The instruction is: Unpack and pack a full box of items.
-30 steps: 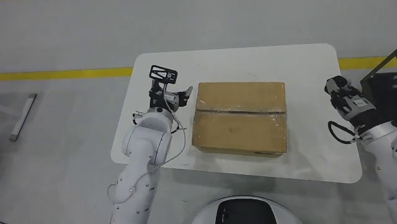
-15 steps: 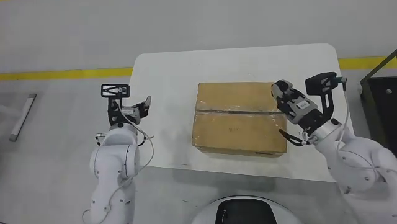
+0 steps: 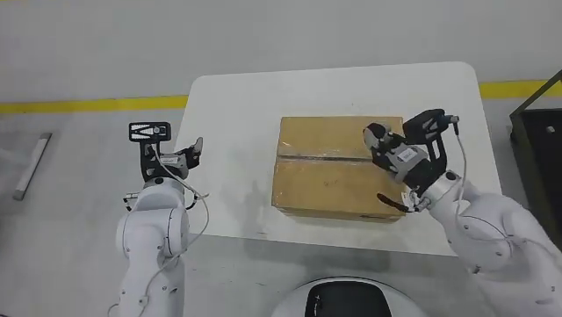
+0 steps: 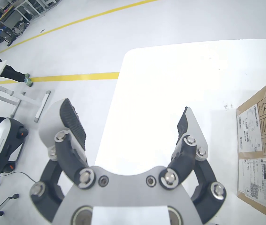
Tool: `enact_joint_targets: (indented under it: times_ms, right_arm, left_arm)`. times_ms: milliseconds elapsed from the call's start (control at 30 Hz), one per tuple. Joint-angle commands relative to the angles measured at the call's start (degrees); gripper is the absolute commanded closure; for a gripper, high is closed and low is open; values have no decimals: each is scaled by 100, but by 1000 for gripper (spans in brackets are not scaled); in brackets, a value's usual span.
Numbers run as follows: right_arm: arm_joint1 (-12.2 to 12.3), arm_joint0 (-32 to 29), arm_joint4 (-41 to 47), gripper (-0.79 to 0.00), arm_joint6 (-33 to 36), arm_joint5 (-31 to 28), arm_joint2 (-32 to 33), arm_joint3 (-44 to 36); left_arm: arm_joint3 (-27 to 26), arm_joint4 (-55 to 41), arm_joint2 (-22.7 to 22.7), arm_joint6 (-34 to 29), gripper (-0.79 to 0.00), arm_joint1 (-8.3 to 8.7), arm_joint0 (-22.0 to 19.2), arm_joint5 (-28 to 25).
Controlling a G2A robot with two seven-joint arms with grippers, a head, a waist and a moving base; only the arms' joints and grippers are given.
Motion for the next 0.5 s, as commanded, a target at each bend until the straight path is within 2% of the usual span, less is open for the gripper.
enact_joint_targets:
  times_ms: [0,233,333,467]
  right_arm:
    - [-62,425,-246,0,-15,-21,-577,259]
    - [-414,1817,-811,0,-209,271,-2216,1346]
    - [-566,2124,-826,0,-336,482,-2646,1836]
    - [-711,2285,-786,0,-510,778,-2916,2333]
  left_arm:
    - [0,0,0,0,-785,0,0,0]
    - [0,0,0,0,-785,0,0,0]
    - [0,0,0,0,-785,0,0,0]
    - [0,0,0,0,-785,0,0,0]
